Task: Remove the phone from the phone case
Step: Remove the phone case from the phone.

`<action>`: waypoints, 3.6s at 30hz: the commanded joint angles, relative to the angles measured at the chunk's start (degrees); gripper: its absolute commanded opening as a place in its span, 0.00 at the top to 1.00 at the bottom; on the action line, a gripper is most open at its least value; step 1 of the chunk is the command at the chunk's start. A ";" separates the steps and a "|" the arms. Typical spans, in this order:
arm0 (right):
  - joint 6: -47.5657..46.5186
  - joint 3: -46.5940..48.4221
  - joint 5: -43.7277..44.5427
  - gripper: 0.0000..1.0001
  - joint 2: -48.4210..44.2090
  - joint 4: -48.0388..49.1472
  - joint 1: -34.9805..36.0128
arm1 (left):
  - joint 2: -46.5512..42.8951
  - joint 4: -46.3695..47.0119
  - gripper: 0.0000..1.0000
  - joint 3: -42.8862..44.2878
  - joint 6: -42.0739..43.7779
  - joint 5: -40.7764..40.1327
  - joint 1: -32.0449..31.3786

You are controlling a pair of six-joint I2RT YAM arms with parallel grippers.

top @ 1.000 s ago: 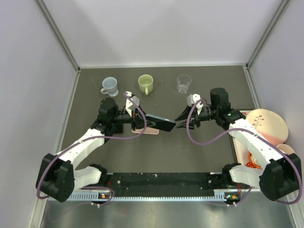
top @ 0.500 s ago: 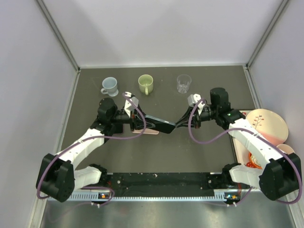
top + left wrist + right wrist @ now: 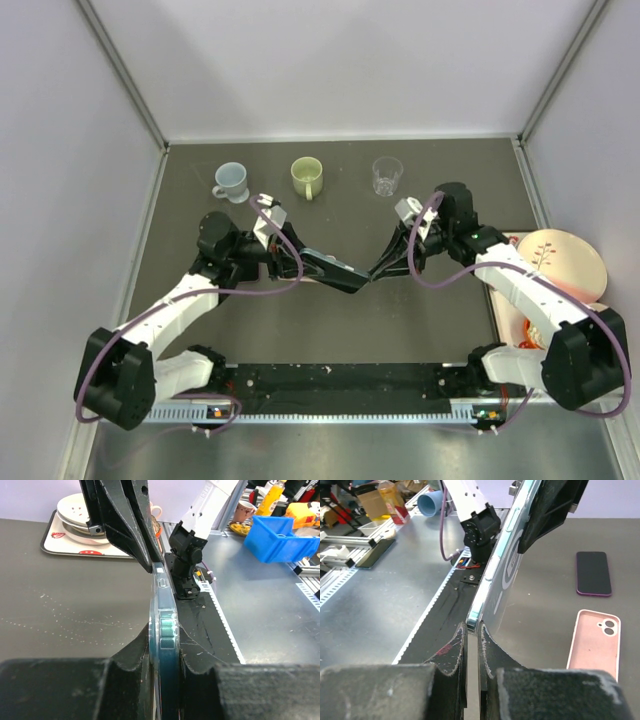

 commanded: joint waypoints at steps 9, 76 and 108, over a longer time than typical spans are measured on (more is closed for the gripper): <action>1.40 0.34 3.61 1.00 0.82 7.38 0.54 | -0.28 21.92 1.00 0.29 -14.54 5.82 -3.65; -15.64 -9.59 30.59 1.00 -9.46 19.15 2.13 | 6.13 14.80 1.00 2.31 -12.52 5.47 -4.88; -18.01 -10.12 19.53 1.00 -9.46 16.79 2.30 | 6.40 -29.54 1.00 10.99 22.47 11.71 -9.98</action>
